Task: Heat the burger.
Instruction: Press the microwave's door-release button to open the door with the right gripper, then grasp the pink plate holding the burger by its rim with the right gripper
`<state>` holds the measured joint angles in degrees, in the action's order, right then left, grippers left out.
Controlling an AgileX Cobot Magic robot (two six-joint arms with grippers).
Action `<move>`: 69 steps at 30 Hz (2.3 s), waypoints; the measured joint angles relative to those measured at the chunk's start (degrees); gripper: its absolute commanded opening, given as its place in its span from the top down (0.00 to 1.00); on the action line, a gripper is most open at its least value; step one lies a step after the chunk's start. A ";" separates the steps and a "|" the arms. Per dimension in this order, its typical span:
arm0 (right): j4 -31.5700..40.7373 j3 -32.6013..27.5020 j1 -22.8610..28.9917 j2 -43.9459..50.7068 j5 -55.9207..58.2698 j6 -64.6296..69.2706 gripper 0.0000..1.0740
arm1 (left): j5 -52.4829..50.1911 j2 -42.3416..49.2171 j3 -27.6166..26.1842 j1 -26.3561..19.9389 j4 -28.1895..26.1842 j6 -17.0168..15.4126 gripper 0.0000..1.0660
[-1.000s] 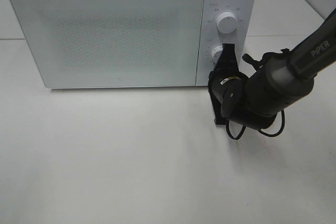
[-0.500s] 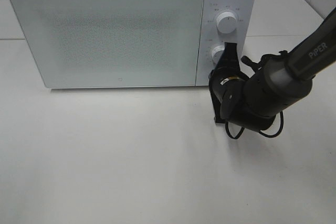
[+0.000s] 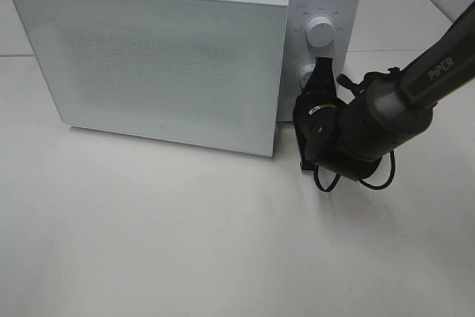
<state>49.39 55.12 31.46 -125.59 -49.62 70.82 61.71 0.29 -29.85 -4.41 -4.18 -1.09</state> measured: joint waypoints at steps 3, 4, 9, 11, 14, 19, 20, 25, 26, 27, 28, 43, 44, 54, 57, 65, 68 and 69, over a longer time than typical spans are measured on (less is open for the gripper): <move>0.86 0.80 0.29 -0.92 0.06 0.06 1.00 | 0.00 0.00 0.00 0.00 0.00 0.00 0.08; 0.86 0.86 0.29 -1.03 0.06 0.06 1.00 | 0.00 0.00 0.00 0.00 0.00 0.00 0.08; 0.86 0.86 0.29 -1.09 -0.17 0.06 1.00 | 0.00 0.00 0.00 0.00 0.00 0.00 0.08; 0.86 0.86 0.29 -1.09 -0.17 0.06 1.00 | 0.00 0.00 0.00 0.00 0.00 0.00 0.08; 0.86 0.86 0.29 -1.09 -0.17 0.06 1.00 | 0.00 0.00 0.00 0.00 0.00 0.00 0.08; 0.92 0.86 0.29 -1.09 -0.11 -1.26 1.00 | 0.00 0.00 0.00 0.00 0.00 0.00 0.08; 0.92 0.86 0.29 -1.09 -0.11 -1.26 1.00 | 0.00 0.00 0.00 0.00 0.00 0.00 0.08; 1.43 0.86 0.23 -0.46 1.49 -1.89 1.00 | 0.00 0.00 0.00 0.00 0.00 0.00 0.08; 1.43 0.86 0.23 -0.46 1.49 -1.89 1.00 | 0.00 0.00 0.00 0.00 0.00 0.00 0.08; 1.43 0.86 0.23 -0.40 1.72 -1.89 1.00 | 0.00 0.00 0.00 0.00 0.00 0.00 0.08; 1.43 0.86 0.23 -0.40 1.72 -1.89 1.00 | 0.00 0.00 0.00 0.00 0.00 0.00 0.08; -0.92 -3.04 2.12 1.66 -0.80 -1.66 1.00 | 0.00 0.00 0.00 0.00 0.00 0.00 0.08; -0.97 -3.61 2.29 2.23 -0.97 -1.66 1.00 | 0.00 0.00 0.00 0.00 0.00 0.00 0.08; -3.67 -9.85 3.27 6.82 1.03 -1.95 1.00 | 0.00 0.00 0.00 0.00 0.00 0.00 0.08; -3.67 -12.09 3.27 8.94 1.38 -4.30 1.00 | 0.00 0.00 0.00 0.00 0.00 0.00 0.08; -6.82 -16.62 3.27 16.96 9.63 -22.69 1.00 | 0.00 0.00 0.00 0.00 0.00 0.00 0.08; -8.94 -17.25 3.27 19.65 14.67 -30.14 0.99 | 0.00 0.00 0.00 0.00 0.00 0.00 0.08; -10.08 -17.25 3.27 20.45 16.39 -32.60 0.99 | 0.00 0.00 0.00 0.00 0.00 0.00 0.08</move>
<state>39.30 37.87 34.72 -105.14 -33.23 38.22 61.71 0.29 -29.85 -4.41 -4.18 -1.09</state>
